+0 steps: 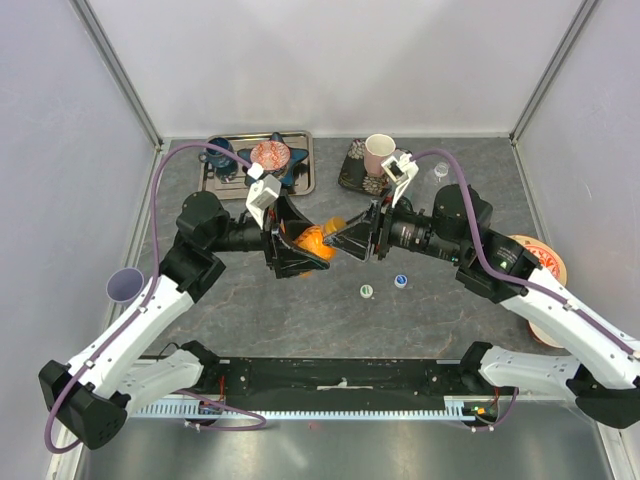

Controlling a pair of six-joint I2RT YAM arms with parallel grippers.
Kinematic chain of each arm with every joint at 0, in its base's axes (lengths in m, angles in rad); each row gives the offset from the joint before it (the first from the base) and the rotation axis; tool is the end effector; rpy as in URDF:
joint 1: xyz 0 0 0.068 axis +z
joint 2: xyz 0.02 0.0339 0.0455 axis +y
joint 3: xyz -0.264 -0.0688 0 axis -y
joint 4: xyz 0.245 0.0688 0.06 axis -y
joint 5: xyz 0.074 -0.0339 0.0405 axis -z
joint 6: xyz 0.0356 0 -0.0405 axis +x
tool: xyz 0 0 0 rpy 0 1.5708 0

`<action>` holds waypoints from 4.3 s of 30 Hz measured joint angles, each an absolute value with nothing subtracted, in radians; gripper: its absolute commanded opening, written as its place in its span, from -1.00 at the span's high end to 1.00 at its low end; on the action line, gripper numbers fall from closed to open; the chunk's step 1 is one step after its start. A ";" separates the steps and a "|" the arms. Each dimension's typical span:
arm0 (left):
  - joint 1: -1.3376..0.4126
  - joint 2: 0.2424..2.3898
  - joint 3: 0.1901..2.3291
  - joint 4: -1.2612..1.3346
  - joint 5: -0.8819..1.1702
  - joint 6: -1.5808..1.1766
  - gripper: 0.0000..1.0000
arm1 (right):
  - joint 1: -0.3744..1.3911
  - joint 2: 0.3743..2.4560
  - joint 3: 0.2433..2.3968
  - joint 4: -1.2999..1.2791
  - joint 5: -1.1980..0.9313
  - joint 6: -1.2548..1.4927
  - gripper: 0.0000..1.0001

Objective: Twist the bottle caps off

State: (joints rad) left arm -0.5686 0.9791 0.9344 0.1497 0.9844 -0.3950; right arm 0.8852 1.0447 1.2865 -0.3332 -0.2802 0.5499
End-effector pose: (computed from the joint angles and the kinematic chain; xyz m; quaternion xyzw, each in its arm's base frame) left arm 0.1638 -0.1399 0.3914 0.4010 0.5569 -0.5837 0.4339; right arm 0.1308 0.1755 0.4488 -0.2149 0.7055 0.5166 0.4351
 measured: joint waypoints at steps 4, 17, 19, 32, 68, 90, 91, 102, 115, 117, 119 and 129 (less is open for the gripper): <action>-0.569 0.986 0.935 0.146 1.006 -0.383 -0.20 | 0.881 1.051 1.287 -0.335 -0.281 0.551 1.00; -0.585 0.927 0.892 0.057 0.826 -0.276 0.13 | 0.881 1.091 1.405 -0.402 -0.183 0.538 -0.96; -0.602 0.904 0.884 0.031 0.718 -0.244 0.16 | 0.881 1.102 1.460 -0.407 -0.135 0.538 -0.96; -0.834 0.773 0.811 0.014 0.071 -0.052 0.20 | 0.881 1.230 1.511 -0.406 0.077 0.661 -0.72; -0.888 0.786 0.773 0.062 -0.104 0.044 0.20 | 0.881 1.321 1.452 -0.348 -0.025 0.729 -0.11; -0.888 0.785 0.762 0.069 -0.104 0.046 0.21 | 0.879 1.301 1.410 -0.300 -0.016 0.722 1.00; -0.888 0.785 0.762 0.069 -0.104 0.046 0.21 | 0.879 1.299 1.407 -0.297 -0.020 0.721 1.00; -0.846 0.798 0.812 0.017 0.144 0.001 0.22 | 0.874 1.238 1.412 -0.345 -0.133 0.564 1.00; -0.712 0.999 0.940 0.306 0.945 -0.473 0.18 | 0.865 1.077 1.423 -0.327 -0.457 0.308 1.00; -0.714 1.027 0.940 0.414 1.030 -0.558 0.21 | 0.865 1.068 1.423 -0.306 -0.527 0.294 1.00; -0.714 1.055 0.940 0.524 1.105 -0.645 0.24 | 0.865 1.068 1.424 -0.277 -0.594 0.289 1.00; -0.727 1.136 0.940 0.862 1.282 -0.912 0.41 | 0.865 1.065 1.406 -0.204 -0.804 0.257 1.00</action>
